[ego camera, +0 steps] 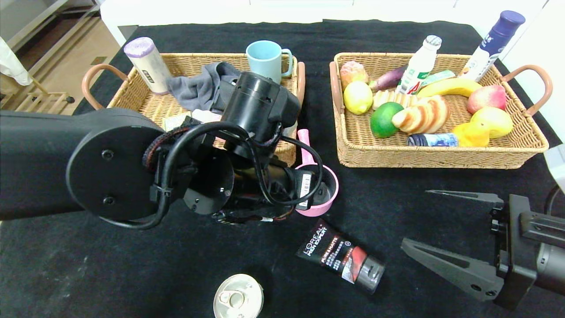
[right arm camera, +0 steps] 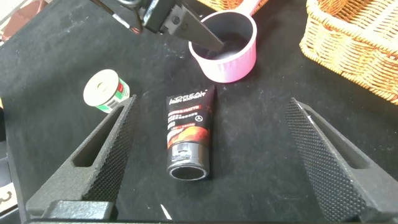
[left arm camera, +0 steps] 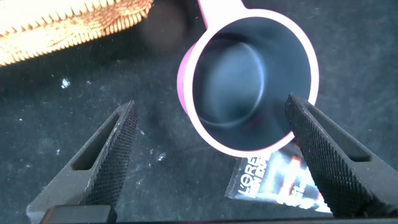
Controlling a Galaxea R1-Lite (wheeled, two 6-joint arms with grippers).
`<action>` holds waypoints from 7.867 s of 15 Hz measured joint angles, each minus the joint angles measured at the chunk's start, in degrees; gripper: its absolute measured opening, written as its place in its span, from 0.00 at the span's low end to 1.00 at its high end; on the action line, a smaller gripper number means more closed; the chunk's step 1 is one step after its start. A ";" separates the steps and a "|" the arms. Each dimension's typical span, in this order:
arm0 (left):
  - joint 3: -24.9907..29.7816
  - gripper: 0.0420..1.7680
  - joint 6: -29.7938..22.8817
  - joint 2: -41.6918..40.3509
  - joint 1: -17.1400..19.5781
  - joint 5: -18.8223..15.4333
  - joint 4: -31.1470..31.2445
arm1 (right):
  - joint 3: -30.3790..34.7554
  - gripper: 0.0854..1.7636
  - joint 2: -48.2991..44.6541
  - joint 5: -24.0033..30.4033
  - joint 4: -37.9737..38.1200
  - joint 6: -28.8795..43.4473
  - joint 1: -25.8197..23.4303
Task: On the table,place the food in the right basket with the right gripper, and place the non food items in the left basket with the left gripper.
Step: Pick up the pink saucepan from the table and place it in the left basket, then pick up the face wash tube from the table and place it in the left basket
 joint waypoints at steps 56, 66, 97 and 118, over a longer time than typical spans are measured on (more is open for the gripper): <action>1.50 0.05 0.56 -12.14 6.80 -0.72 -2.88 | -0.27 0.97 1.45 -0.11 -0.01 -0.10 -0.52; 0.20 0.05 1.60 -13.03 20.05 -6.53 -8.63 | 0.20 0.97 1.87 -0.28 -0.04 -1.68 -0.04; 1.99 0.90 7.50 -11.93 23.24 -9.37 -9.85 | -0.11 0.97 -0.72 -0.17 0.02 -1.73 -0.80; 18.42 0.96 46.00 -12.20 0.16 -17.93 -9.57 | -18.21 0.97 -15.54 0.85 41.11 -1.26 -8.72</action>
